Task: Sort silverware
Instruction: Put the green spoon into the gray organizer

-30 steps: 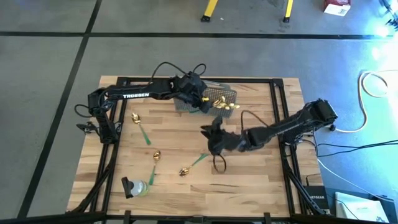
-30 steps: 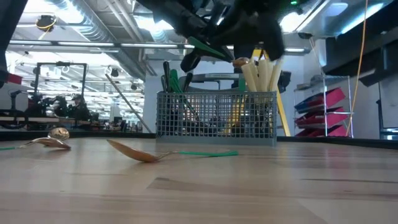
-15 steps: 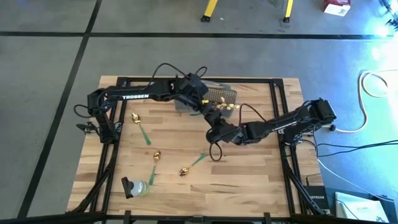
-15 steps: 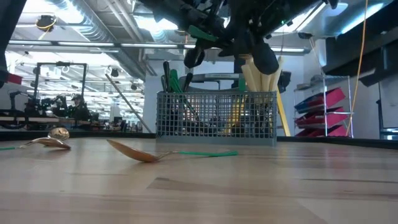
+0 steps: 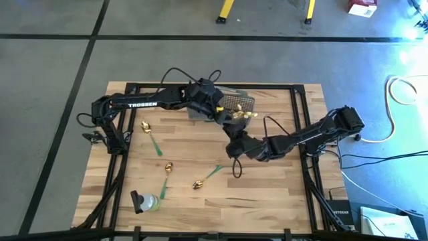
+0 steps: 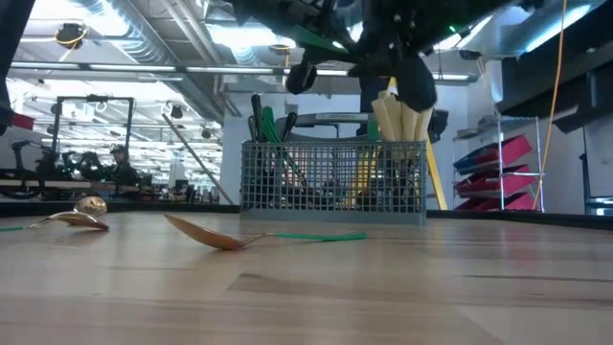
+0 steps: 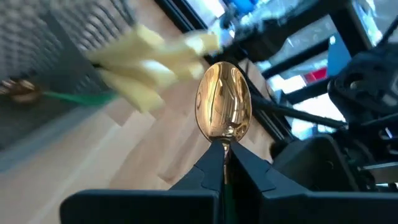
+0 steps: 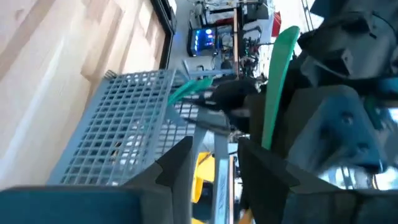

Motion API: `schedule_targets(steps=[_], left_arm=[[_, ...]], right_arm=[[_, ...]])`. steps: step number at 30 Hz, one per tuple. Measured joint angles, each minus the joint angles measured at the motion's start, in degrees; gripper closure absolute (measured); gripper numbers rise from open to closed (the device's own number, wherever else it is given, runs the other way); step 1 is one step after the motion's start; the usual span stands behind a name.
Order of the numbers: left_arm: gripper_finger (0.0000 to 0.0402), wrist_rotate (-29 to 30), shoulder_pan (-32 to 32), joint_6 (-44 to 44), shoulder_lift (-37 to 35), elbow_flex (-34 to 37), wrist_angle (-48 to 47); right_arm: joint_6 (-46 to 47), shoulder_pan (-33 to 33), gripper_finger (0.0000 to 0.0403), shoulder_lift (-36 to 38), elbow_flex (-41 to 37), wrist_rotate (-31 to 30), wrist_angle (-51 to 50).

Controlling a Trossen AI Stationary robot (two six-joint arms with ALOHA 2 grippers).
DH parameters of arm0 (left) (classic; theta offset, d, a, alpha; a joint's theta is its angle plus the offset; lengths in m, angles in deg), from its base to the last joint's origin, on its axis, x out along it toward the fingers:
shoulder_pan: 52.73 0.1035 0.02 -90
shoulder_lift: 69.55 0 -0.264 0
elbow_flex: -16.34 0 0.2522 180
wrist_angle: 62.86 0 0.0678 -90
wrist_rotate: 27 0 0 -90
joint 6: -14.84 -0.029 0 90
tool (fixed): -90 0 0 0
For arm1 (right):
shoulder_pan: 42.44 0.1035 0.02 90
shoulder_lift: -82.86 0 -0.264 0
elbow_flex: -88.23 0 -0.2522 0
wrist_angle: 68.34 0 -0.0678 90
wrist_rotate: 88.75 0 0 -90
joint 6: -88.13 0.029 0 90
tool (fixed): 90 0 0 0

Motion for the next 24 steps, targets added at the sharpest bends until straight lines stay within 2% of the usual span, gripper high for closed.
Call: schedule_targets(steps=[5,13,18,24], left_arm=[[0.0401,5.9,2.8,-0.6,0.0,0.0,-1.0],[0.0401,8.0,7.0,-0.8,0.7,0.0,-1.5],[0.0401,9.2,7.7,-1.1,2.8,0.1,-2.9],[0.0401,7.7,6.8,-0.1,5.4,0.0,-1.6]], right_arm=[[5.6,0.2,0.0292,4.9,-7.9,-9.2,-0.1],[19.2,2.8,0.0292,18.0,-19.6,-12.8,0.8],[23.2,6.7,0.0292,23.3,-21.9,-15.0,0.6],[23.7,9.7,0.0292,24.2,-21.9,-16.9,0.5]])
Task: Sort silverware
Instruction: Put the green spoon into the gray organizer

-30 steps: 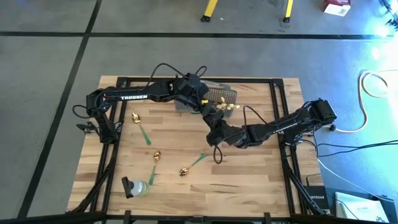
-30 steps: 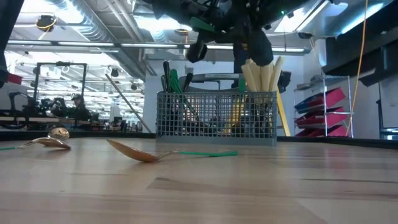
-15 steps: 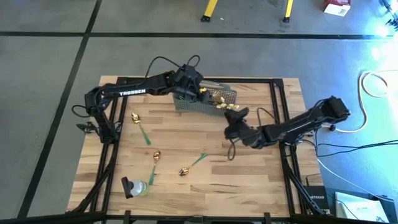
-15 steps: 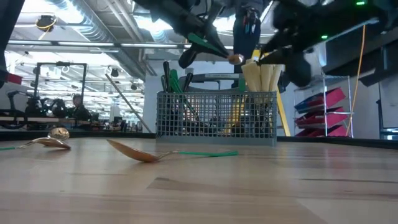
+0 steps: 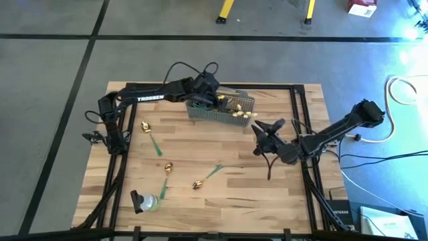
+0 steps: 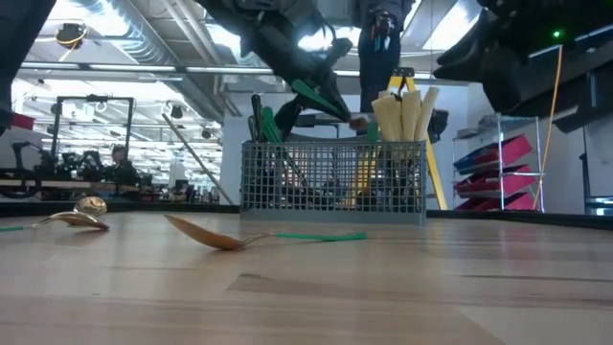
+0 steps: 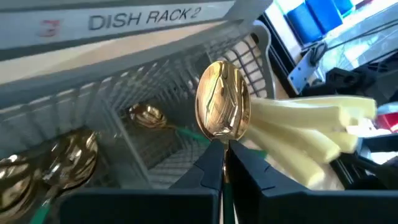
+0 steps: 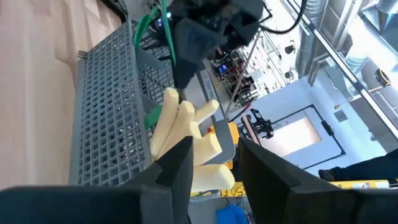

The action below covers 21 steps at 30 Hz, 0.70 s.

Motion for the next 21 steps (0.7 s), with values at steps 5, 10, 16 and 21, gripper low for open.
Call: schedule_targets(steps=[5,10,16,21], left_arm=[[0.0401,0.0,-0.2,0.0,1.0,0.0,0.9],[0.0398,0.8,-0.2,1.3,1.0,0.0,1.2],[0.0362,2.4,-0.2,0.7,1.0,0.0,1.0],[0.0322,2.5,-0.5,0.5,1.0,0.0,2.2]], right_arm=[[0.6,0.4,0.0292,-0.1,0.0,-0.9,-0.1],[1.6,0.4,0.0292,-0.1,0.0,-1.2,-0.2],[2.2,0.4,0.0292,-0.2,0.0,-1.1,-0.2],[3.0,0.4,0.0292,-0.2,0.0,-0.7,-0.2]])
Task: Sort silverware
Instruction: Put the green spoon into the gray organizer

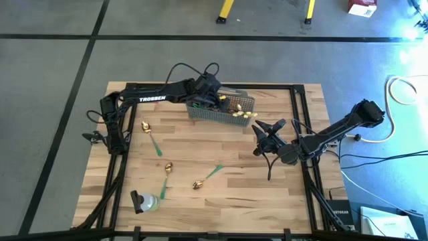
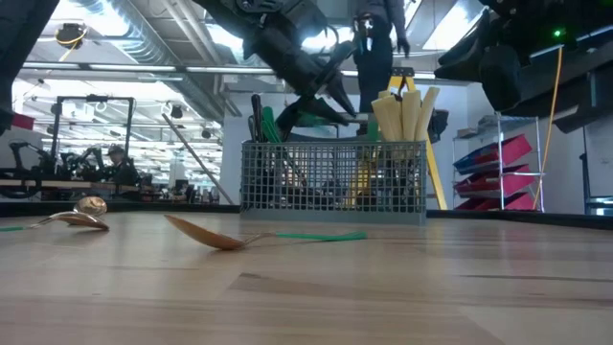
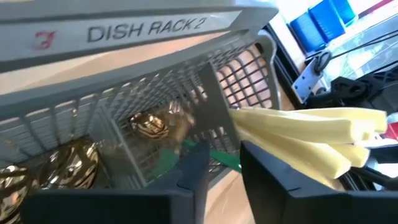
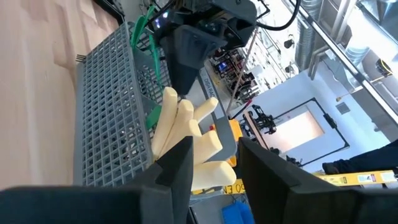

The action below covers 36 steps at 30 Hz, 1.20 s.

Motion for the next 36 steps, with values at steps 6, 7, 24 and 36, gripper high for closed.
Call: schedule_targets(steps=[6,7,24,36], left_arm=[[0.0286,0.1,0.0,-3.9,-0.5,0.0,2.7],[0.0283,0.2,0.0,-5.1,-1.0,0.0,3.2],[0.0280,20.2,-18.6,-21.7,-29.9,15.5,3.2],[0.0279,41.7,-43.5,-26.1,-35.8,49.1,33.4]], right_arm=[[1.2,0.0,0.0292,0.0,0.0,0.0,0.0],[1.5,0.0,0.0292,0.0,0.0,0.0,0.0],[23.4,-3.3,0.0292,-10.2,0.1,45.7,4.4],[24.0,-5.1,0.0292,-43.9,23.0,65.1,5.9]])
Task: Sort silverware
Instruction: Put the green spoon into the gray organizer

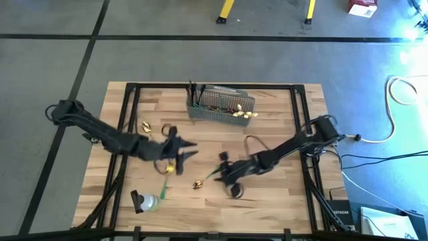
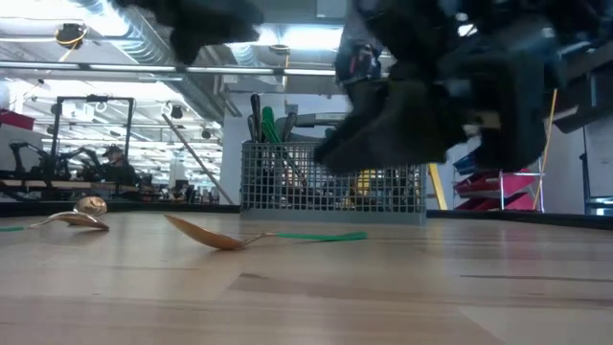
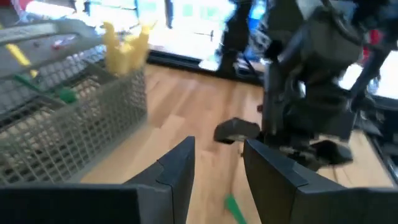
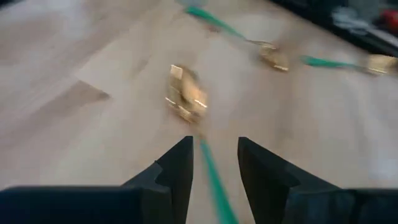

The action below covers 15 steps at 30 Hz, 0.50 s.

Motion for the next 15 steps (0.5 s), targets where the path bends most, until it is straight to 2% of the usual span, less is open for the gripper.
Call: schedule_targets(steps=[3,7,9,12,15], left_arm=[[0.0279,2.6,-4.3,-3.0,1.2,5.1,6.7],[0.0279,6.8,-8.8,-3.3,2.4,9.1,13.7],[0.0279,9.1,-10.2,-2.1,3.6,10.3,14.2],[0.0279,12.6,-11.6,0.8,5.4,11.2,15.3],[0.0279,13.5,-12.2,3.8,8.0,11.6,15.0]], right_arm=[[0.0,-1.1,0.0292,-4.9,7.2,4.2,-8.1],[1.4,-3.6,0.0292,-9.3,13.4,15.7,-11.9],[1.6,-4.5,0.0292,-10.8,15.1,16.8,-11.7],[1.6,-5.9,0.0292,-12.3,15.7,15.4,-12.0],[2.0,-7.0,0.0292,-13.0,15.6,17.4,-12.3]])
